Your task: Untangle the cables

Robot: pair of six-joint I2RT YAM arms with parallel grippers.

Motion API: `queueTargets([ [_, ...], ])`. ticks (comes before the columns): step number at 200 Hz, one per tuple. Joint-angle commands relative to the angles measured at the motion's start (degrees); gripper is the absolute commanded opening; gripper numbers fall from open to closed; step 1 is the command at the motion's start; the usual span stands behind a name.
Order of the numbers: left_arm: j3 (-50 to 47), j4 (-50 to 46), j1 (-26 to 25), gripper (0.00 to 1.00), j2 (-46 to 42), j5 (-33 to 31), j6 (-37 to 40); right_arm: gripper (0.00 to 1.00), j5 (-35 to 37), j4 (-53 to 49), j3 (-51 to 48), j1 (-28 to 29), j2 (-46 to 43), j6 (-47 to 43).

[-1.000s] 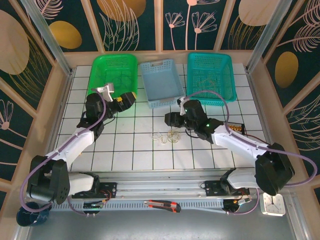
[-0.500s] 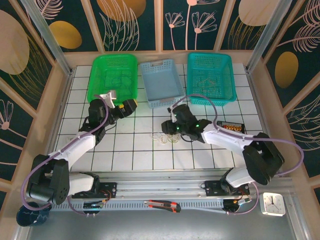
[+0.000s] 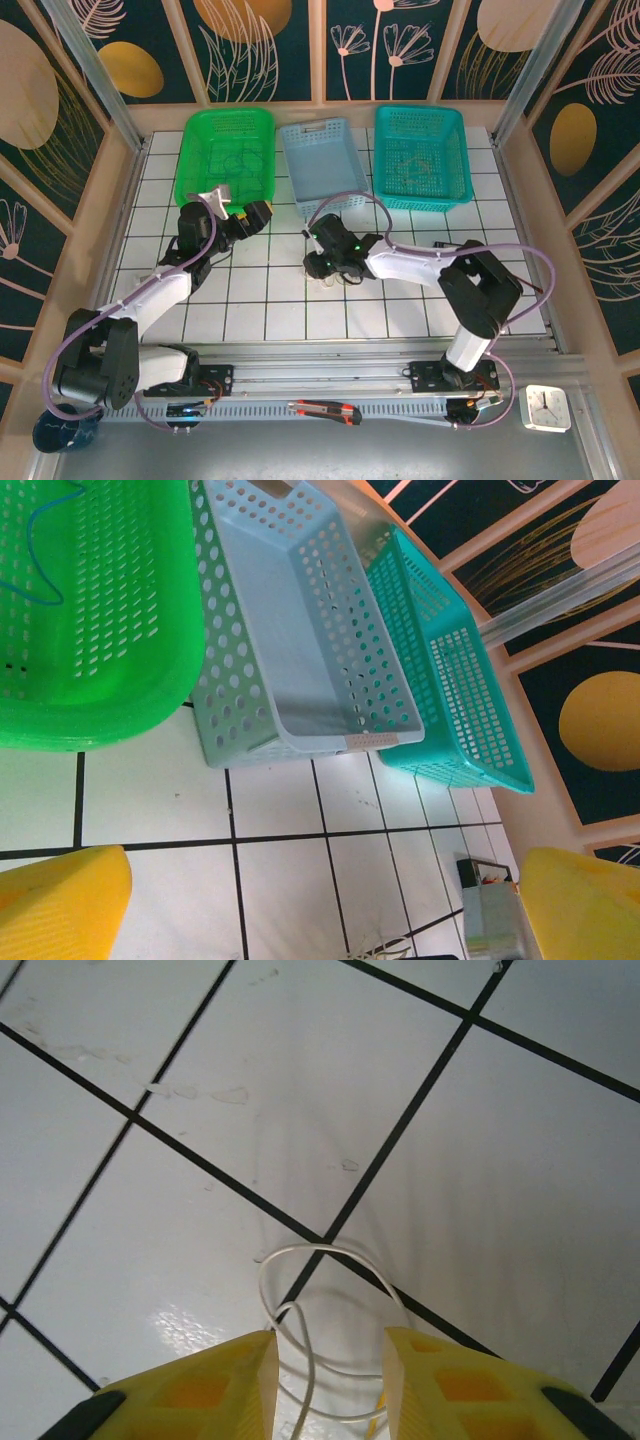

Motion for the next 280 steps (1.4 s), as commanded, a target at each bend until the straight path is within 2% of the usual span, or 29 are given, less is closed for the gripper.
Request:
queueTargets([
  [1, -0.65, 2.29, -0.31, 0.99, -1.31, -0.39, -0.86, 0.33, 1.68, -1.77, 1.59, 0.32, 1.7, -2.06],
  [58, -0.5, 2.54, -0.32, 0.99, -1.08, -0.22, -1.05, 0.33, -0.09, -1.32, 1.73, 0.5, 4.02, -2.36],
  [84, -0.47, 2.62, -0.25, 0.99, -1.08, -0.21, -1.1, 0.28, -0.39, -1.12, 2.13, 0.5, 4.97, -2.54],
  [109, -0.5, 2.68, -0.32, 0.99, -1.04, -0.22, -1.11, 0.28, -0.52, -1.5, 2.49, 0.51, 5.13, -2.63],
  [196, -0.65, 3.02, -0.27, 0.99, -1.01, -0.06, -1.28, 0.51, -1.25, -3.67, 1.88, 0.5, -0.55, -1.78],
  [241, -0.51, 3.02, -0.25, 0.99, -0.94, -0.06, -1.19, 0.51, -2.0, -3.45, 1.28, 0.76, 1.42, -2.38],
  [280, -0.55, 3.1, -0.29, 0.99, -0.91, -0.13, -1.21, 0.46, -2.63, -3.23, 1.54, 0.88, 3.86, -2.97],
])
